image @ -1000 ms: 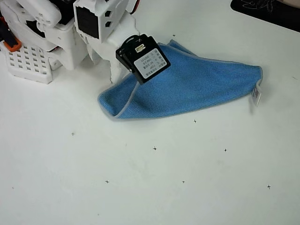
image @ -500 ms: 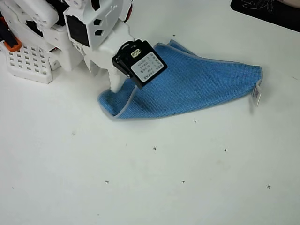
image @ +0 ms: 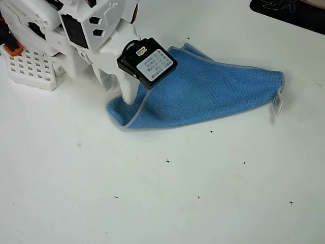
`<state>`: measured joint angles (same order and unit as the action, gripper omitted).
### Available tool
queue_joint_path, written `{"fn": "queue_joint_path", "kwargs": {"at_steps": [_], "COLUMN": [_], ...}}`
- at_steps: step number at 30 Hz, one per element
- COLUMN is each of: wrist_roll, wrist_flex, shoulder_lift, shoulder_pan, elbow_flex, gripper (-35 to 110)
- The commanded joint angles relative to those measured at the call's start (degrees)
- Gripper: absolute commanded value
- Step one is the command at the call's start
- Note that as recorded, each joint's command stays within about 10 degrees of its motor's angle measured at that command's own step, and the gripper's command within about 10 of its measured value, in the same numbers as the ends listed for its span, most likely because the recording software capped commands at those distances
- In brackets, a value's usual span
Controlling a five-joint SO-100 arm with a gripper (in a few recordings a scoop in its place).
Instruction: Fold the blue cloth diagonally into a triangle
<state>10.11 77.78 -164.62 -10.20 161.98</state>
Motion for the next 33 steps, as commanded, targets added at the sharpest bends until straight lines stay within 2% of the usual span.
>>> {"fn": "queue_joint_path", "kwargs": {"at_steps": [1,33], "wrist_roll": [-0.35,-4.66], "wrist_flex": [1.85,1.93], "shoulder_lift": [-0.53,-4.22], "shoulder_pan": [-0.18,2.81], "elbow_flex": [0.79,3.08], "gripper": [31,31]}}
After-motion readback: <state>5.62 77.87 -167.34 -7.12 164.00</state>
